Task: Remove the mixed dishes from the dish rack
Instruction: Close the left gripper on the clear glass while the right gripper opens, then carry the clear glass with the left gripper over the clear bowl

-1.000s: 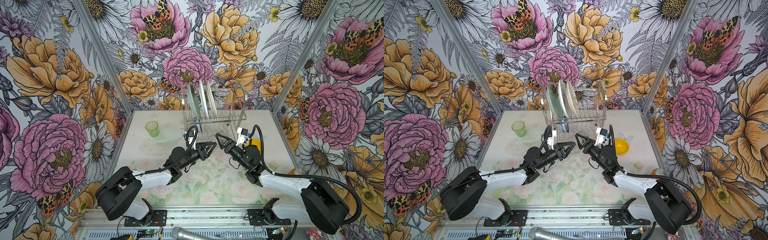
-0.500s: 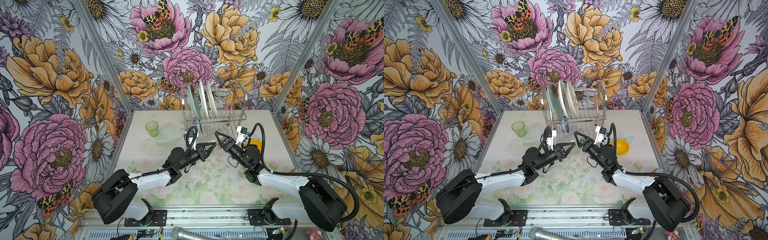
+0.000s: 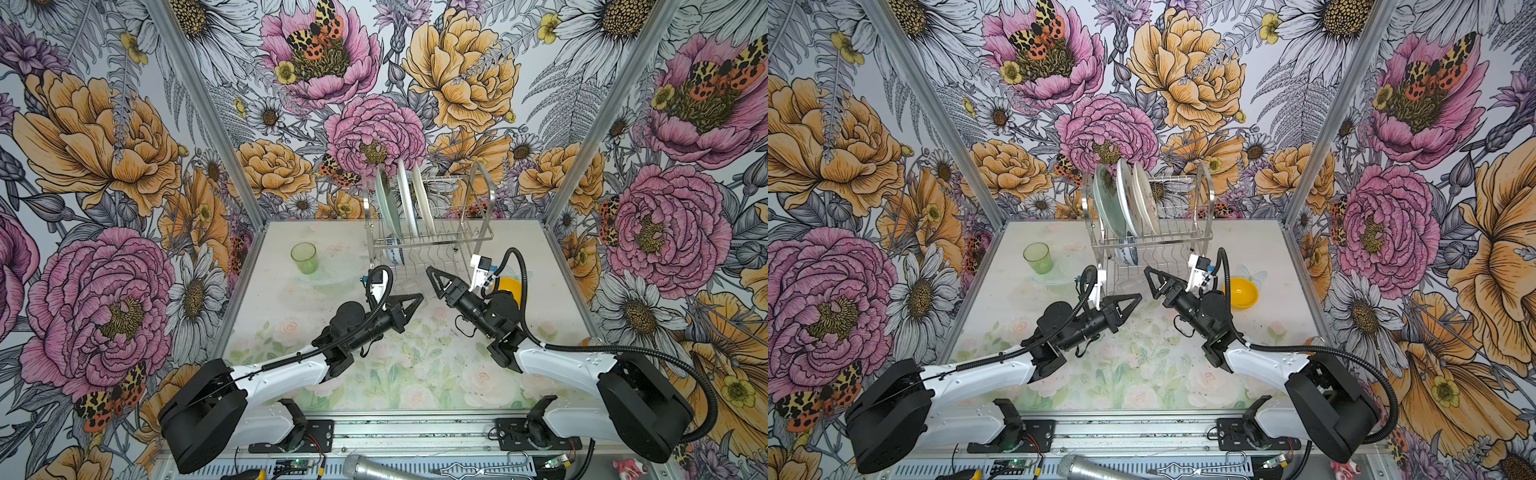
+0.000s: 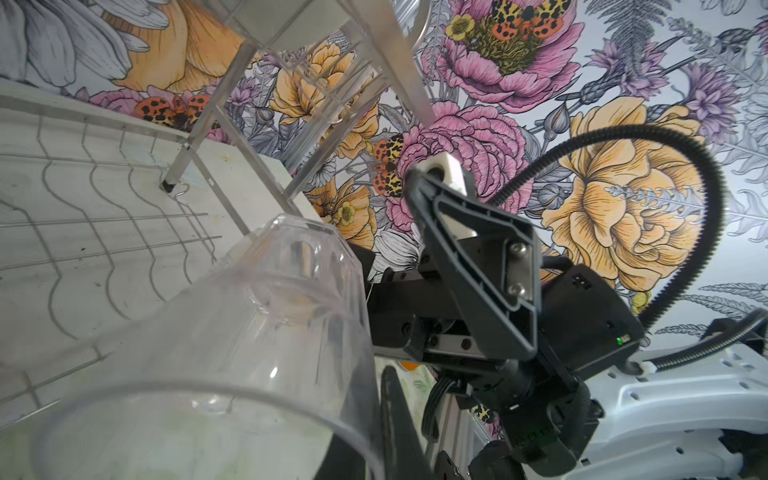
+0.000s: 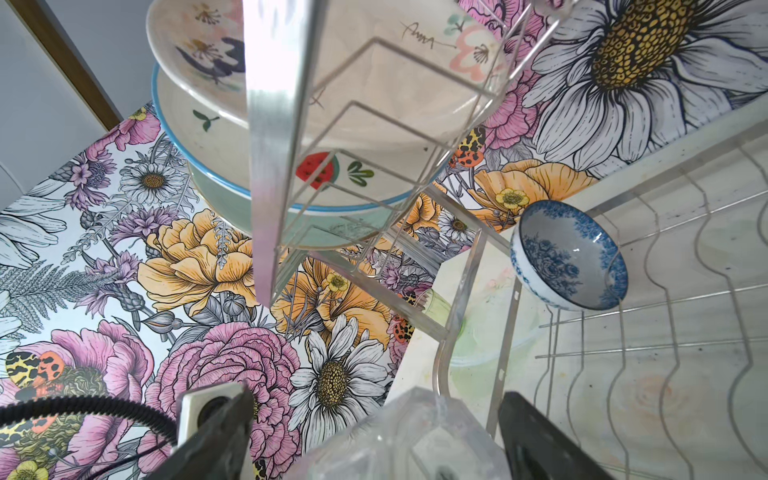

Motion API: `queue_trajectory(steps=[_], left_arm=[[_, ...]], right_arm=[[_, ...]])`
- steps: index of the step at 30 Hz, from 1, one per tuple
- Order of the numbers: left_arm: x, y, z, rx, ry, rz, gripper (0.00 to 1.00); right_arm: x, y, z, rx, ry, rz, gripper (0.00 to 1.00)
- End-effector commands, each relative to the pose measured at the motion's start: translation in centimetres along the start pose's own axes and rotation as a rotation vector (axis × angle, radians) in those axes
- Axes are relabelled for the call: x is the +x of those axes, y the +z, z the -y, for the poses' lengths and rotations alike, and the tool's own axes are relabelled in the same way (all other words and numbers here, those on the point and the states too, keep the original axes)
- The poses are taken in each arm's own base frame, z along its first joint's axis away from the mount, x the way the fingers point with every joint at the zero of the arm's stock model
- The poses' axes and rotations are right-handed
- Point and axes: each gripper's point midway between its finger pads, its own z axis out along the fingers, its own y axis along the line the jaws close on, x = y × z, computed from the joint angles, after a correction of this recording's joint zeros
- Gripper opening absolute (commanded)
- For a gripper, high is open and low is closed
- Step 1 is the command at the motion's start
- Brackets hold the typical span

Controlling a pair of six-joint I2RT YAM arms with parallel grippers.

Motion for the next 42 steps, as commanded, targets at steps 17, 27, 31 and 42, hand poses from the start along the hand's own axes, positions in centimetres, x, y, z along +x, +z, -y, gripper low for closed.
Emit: queue_trajectory(steps=[17, 27, 31, 42], left_arm=[[-5.1, -13.0, -6.1, -0.604, 0.187, 0.114, 0.0], [-8.6, -15.9, -10.3, -0.808, 0.111, 0.145, 0.0], [-9.7, -16.3, -12.2, -0.88, 0.086, 0.164, 0.0], [-14.0, -14.5, -16.3, -0.913, 0.087, 0.179, 0.0]], right_arm=[[0.3, -0.6, -0.1, -0.006, -0.191, -0.012, 0.94], [0.6, -1.6, -0.2, 0.0, -0.293, -0.031, 0.95], [1.0, -1.9, 0.5, 0.017, -0.33, -0.042, 0.97], [0.7, -3.7, 3.0, 0.084, -0.32, -0.033, 0.99]])
